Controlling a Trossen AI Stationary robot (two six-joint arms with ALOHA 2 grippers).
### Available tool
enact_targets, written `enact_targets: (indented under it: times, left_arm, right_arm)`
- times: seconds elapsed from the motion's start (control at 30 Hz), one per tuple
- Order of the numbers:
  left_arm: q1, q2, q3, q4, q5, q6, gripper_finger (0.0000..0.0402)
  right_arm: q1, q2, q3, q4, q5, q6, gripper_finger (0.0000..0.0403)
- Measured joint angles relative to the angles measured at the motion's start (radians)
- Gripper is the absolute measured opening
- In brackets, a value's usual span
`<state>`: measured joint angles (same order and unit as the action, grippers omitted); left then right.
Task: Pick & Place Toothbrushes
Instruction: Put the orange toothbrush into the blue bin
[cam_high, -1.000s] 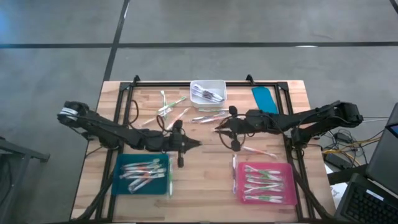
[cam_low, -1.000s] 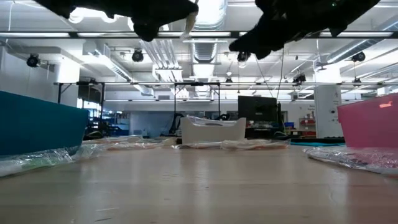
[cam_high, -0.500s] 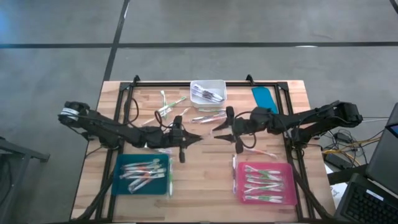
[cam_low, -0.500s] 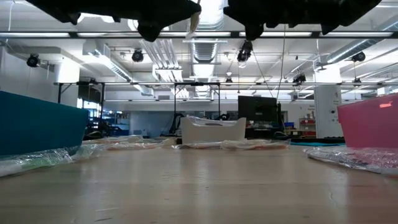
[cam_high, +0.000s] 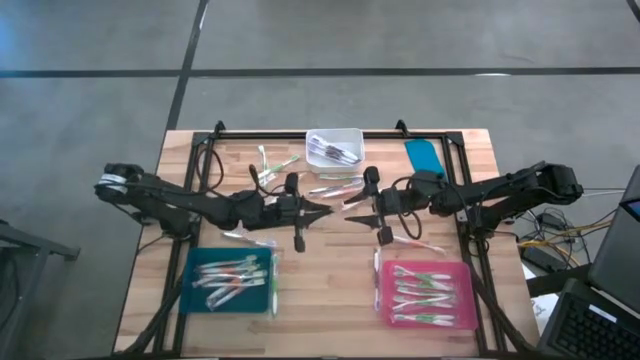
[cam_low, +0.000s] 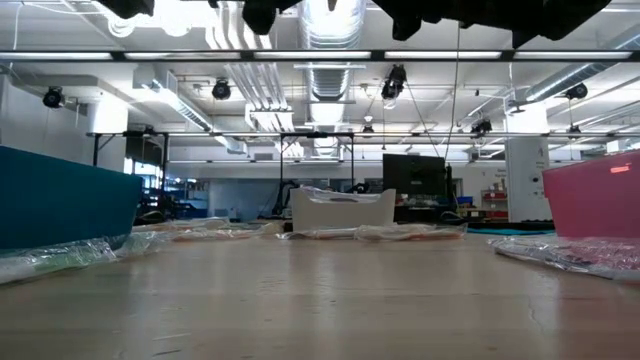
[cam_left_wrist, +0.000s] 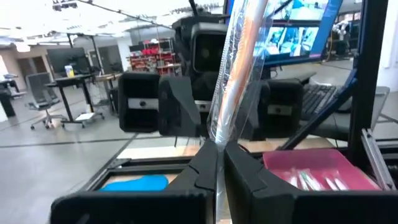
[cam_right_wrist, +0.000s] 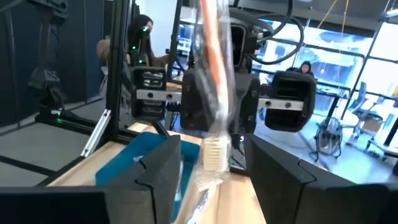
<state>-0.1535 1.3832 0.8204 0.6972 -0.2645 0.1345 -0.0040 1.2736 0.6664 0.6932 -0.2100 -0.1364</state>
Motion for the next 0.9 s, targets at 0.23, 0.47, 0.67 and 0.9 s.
enact_targets:
  times: [0.23,0.47,0.67,0.9]
  left_arm:
    - [0.029,0.049,0.049,-0.016,0.075,0.009,0.0014]
    - [0.039,0.062,0.069,-0.017,0.077,0.026,0.0014]
    - [0.052,0.134,0.108,-0.025,0.099,0.045,0.0014]
    - [0.051,0.136,0.137,-0.022,0.112,0.081,0.0014]
  right_arm:
    - [-0.001,0.000,0.007,0.000,0.000,-0.021,0.0180]
    - [-0.001,0.000,0.012,0.006,0.001,-0.033,0.0154]
    - [-0.001,0.000,0.011,0.020,0.001,-0.032,0.0123]
    - [-0.001,-0.001,0.007,0.018,0.001,-0.041,0.0087]
